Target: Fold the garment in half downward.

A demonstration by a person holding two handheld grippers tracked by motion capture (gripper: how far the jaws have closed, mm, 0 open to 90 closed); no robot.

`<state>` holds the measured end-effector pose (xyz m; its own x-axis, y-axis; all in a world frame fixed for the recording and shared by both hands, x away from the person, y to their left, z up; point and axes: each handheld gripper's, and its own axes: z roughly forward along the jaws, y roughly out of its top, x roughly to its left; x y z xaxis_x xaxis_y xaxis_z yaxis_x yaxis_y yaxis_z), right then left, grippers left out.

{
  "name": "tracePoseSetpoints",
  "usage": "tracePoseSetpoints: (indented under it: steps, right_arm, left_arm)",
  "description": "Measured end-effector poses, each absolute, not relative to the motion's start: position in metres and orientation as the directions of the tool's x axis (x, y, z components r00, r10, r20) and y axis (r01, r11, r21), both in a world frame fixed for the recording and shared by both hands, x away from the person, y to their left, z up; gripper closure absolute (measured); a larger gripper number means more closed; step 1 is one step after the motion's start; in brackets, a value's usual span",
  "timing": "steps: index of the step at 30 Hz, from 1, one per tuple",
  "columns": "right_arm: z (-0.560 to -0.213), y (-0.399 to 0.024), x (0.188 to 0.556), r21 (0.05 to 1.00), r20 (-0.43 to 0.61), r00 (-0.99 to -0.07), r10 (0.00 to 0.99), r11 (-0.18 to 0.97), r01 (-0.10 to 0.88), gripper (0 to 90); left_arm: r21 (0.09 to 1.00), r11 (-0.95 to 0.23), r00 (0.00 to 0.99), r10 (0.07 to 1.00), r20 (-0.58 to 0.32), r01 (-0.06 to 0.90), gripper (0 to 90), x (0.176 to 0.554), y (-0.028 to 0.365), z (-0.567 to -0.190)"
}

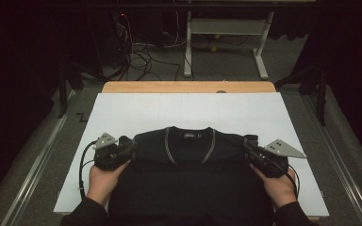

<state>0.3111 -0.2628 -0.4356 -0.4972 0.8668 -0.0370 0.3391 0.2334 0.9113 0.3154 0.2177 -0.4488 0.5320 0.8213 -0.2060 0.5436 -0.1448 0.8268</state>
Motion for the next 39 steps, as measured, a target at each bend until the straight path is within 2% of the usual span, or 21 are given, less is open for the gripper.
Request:
tracePoseSetpoints:
  steps: [5,9,13,22,27,39]
  right_arm:
    - [-0.464,-0.270,0.297,0.887,-0.021,-0.495,0.869,0.244,0.391,79.2]
    - [-0.471,-0.270,0.294,0.873,-0.017,-0.491,0.871,0.252,0.418,79.1]
    - [-0.467,-0.270,0.287,0.884,-0.009,-0.500,0.866,0.241,0.401,79.1]
    - [-0.453,-0.274,0.259,0.915,0.000,-0.526,0.850,0.213,0.344,79.1]
    - [-0.450,-0.278,0.246,0.921,0.005,-0.534,0.845,0.204,0.332,79.0]
    - [-0.448,-0.284,0.204,0.923,0.021,-0.569,0.822,0.203,0.328,78.5]
  left_arm:
    - [0.792,-0.196,0.540,0.820,-0.192,0.579,72.2,0.302,0.218,-0.467]
    - [0.786,-0.210,0.543,0.820,-0.181,0.581,72.2,0.299,0.217,-0.474]
    - [0.790,-0.204,0.555,0.808,-0.197,0.578,72.2,0.289,0.217,-0.476]
    - [0.847,-0.211,0.604,0.782,-0.153,0.487,72.2,0.255,0.215,-0.453]
    - [0.867,-0.187,0.617,0.770,-0.162,0.462,71.9,0.235,0.220,-0.444]
    - [0.849,-0.225,0.634,0.758,-0.155,0.477,71.6,0.202,0.226,-0.449]
